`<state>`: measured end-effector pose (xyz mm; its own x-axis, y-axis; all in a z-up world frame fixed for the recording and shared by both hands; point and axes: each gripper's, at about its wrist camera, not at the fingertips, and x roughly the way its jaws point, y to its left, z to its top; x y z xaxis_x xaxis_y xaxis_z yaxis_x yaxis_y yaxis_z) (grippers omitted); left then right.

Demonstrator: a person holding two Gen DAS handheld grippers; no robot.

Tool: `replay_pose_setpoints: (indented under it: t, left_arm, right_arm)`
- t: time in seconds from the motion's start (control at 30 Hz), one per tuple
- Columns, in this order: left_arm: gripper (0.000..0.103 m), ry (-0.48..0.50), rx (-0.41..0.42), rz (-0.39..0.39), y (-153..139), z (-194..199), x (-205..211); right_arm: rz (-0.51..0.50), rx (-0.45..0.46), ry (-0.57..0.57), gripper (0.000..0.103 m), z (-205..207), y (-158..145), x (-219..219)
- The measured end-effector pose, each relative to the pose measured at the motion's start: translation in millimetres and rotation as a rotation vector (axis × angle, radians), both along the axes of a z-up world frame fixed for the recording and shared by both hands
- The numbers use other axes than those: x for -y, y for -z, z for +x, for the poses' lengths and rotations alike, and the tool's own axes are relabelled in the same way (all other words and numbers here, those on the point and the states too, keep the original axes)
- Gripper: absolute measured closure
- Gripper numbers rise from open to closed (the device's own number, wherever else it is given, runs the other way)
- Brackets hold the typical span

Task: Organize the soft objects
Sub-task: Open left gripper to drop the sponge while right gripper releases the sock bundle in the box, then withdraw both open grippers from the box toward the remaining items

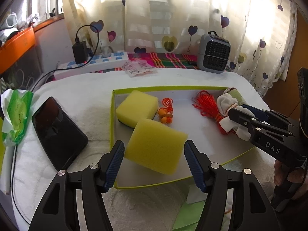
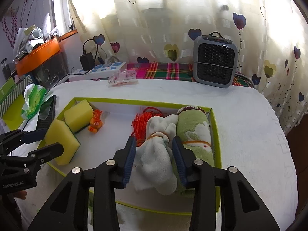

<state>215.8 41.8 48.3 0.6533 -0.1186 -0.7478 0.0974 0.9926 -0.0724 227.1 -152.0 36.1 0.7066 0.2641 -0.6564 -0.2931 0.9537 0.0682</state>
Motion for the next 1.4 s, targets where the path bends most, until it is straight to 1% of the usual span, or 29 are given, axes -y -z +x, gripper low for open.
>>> replay_pose_setpoints:
  t: [0.17,0.27,0.37,0.47,0.9,1.1,1.4]
  left_arm:
    - [0.039,-0.002,0.014,-0.005,-4,-3,1]
    - [0.039,-0.011,0.029,-0.009,-8,-5,-2]
    - [0.039,-0.014,0.033,0.0,-10,-7,-2]
    - [0.039,-0.017,0.035,-0.01,-12,-9,-4]
    - [0.039,-0.023,0.028,-0.008,-15,-27,-4]
    - [0.039,-0.035,0.015,-0.003,-13,-40,-4]
    - [0.039,-0.058,0.024,-0.019,-16,-55,-8]
  right_arm:
    - [-0.005,0.006,0.001,0.061,-2,-1,1]
    - [0.0,0.009,0.002,0.057,-3,-1,2]
    - [0.0,0.011,0.003,0.056,-4,-2,3]
    - [0.002,0.013,0.004,0.056,-5,-2,3]
    - [0.002,0.026,0.006,0.055,-23,-8,5]
    - [0.009,0.027,0.002,0.055,-36,-9,6]
    - [0.027,0.033,0.008,0.055,-56,-10,9]
